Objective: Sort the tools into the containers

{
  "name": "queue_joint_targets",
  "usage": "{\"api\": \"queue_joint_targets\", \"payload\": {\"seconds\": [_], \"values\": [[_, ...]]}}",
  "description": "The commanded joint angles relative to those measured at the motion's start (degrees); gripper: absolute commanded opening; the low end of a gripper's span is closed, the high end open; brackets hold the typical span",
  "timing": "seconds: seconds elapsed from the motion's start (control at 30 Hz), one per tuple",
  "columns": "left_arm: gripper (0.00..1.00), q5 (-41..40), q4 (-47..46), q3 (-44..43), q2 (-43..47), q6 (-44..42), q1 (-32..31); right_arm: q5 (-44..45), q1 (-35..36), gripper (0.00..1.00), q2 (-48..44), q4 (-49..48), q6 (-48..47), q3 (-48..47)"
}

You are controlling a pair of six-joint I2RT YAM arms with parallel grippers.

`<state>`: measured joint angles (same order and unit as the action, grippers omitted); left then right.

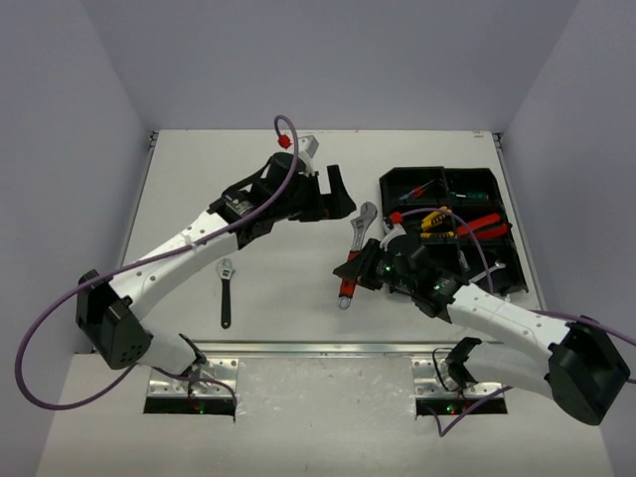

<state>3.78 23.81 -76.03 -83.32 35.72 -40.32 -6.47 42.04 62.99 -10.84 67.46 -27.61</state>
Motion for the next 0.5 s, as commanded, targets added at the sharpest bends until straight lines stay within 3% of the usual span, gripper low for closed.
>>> {"api": "queue_joint_targets", "payload": {"seconds": [0.0, 0.13, 0.33, 0.47], "values": [[1.00, -16.4, 2.4, -4.7, 6.9, -2.3, 0.1, 9.0, 0.1, 0.00, -7.0, -0.6, 6.7, -1.6], [1.00, -31.1, 9.9, -4.9, 14.1, -4.4, 0.1, 16.2, 0.1, 0.00, -12.0, 5.8, 13.5, -1.1], [1.00, -34.6, 11.6, 5.8, 24.4, -8.3, 0.2, 29.8, -0.2, 0.00, -18.8, 13.6, 28.7, 1.6], [1.00, -35.6, 12.9, 11.4, 28.3, -11.2, 0.2, 32.5, -1.3, 0.00, -20.0, 15.1, 33.3, 2.4]]}}
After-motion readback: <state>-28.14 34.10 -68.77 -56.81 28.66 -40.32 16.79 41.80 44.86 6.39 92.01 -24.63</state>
